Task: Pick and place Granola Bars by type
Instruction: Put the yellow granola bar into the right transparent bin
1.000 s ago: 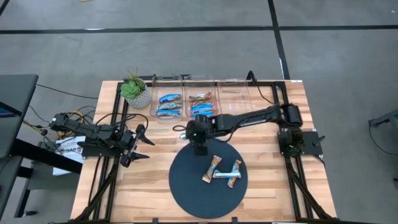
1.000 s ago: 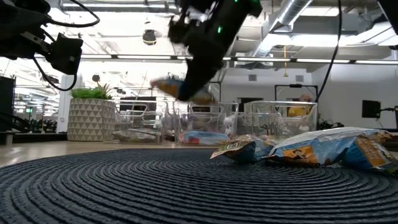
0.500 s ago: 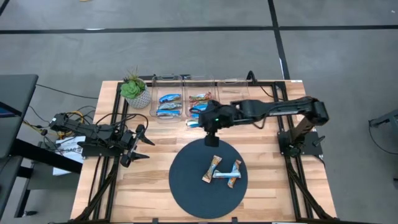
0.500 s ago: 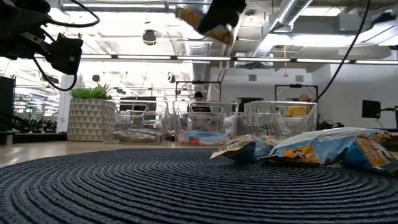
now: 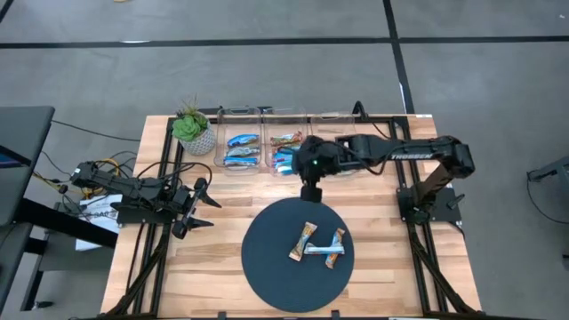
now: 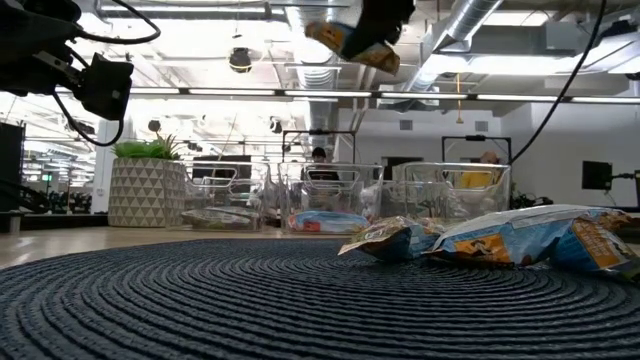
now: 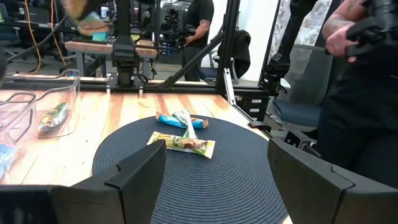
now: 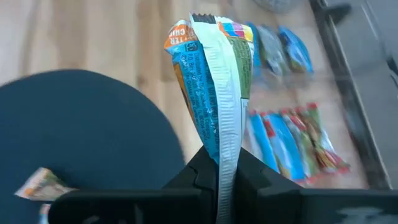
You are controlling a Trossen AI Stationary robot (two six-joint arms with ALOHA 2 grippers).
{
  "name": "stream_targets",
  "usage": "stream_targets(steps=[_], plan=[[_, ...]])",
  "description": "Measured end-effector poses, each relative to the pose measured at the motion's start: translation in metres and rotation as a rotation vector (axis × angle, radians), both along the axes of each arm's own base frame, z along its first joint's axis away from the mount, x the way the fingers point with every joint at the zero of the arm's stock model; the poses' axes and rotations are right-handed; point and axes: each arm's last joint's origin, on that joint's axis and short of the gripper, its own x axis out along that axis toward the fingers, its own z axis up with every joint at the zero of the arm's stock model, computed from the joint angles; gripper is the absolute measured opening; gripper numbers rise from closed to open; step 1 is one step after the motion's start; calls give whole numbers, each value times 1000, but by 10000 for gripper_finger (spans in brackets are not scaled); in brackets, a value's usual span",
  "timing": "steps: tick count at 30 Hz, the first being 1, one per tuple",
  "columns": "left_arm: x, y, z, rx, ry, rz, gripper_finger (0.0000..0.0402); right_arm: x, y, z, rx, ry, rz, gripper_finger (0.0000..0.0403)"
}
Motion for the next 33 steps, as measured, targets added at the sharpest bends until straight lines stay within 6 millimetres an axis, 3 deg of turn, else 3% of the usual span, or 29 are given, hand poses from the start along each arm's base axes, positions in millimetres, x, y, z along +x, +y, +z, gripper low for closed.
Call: stream_targets(steps=[10, 19, 26, 33], plan=[[0, 0, 0, 0, 0, 0, 274, -16, -68, -6, 9, 105, -205, 13], [0, 0, 0, 0, -1, 0, 274, -43, -128, -10, 35, 184, -399, 14], [0, 0, 0, 0, 0, 0, 274, -63, -159, -12, 70, 220, -533, 15], [0, 0, 0, 0, -1, 0, 274, -76, -174, -13, 56, 273, -533, 14]])
